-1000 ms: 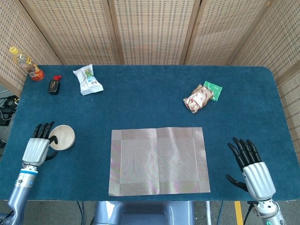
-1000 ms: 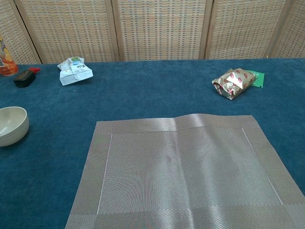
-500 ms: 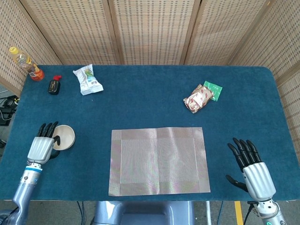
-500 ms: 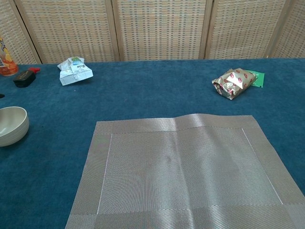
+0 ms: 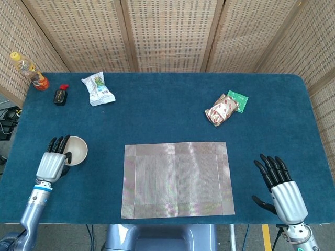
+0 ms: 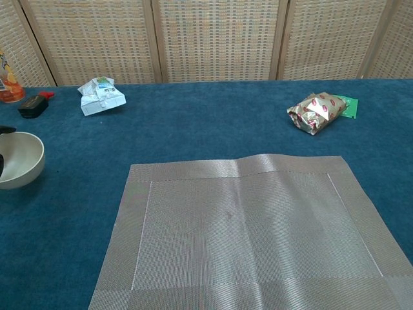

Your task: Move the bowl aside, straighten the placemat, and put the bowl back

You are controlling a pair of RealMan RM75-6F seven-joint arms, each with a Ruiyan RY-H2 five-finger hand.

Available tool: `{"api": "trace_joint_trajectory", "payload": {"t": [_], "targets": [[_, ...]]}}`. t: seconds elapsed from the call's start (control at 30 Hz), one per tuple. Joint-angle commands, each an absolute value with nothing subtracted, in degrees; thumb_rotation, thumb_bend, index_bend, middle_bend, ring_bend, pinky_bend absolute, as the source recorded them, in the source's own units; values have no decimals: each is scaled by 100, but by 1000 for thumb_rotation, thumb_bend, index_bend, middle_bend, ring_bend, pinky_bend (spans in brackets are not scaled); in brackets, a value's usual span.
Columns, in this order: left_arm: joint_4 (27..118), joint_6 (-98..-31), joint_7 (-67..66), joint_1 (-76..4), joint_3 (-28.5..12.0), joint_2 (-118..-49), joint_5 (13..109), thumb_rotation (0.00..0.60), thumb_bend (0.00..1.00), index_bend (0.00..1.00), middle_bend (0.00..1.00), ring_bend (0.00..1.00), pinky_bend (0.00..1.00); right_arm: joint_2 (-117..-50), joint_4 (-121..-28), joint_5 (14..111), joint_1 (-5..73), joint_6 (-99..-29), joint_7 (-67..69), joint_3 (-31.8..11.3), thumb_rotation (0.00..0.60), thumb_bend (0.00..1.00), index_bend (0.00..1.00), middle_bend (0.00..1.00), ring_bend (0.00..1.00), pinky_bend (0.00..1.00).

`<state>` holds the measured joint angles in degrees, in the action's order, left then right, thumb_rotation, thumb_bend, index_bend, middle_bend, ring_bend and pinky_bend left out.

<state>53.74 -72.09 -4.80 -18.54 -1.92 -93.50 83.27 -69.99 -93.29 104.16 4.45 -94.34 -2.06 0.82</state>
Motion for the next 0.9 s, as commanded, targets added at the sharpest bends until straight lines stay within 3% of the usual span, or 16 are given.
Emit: {"api": "trace_joint_trajectory", "payload": {"t": [0.03,0.3,0.53,0.9], "targets": [[5400,-7262,-475,-1842,-179,-9331,8366,600,524,626,0,0,0,-7003,-9329,10420,445,-9430,-213,86,600,211,28,0,0,0],[5709,-7491,-500,-1838,-150,-9166,8550,600,524,626,0,0,0,-7022,-9331,10432,442,-9413,-248,99,600,211,28,0,0,0],[6616,-7728,-899,-2026,-163,-8943,8921,600,523,623,0,0,0,-7011,-9341,10384,448,-9388,-226,84,600,211,28,0,0,0],[8149,-7084,-2385,-2694,-315,-9242,9155,600,522,618,0,0,0,-6910,-9359,10281,442,-9441,-7,28,600,211,28,0,0,0]]}}
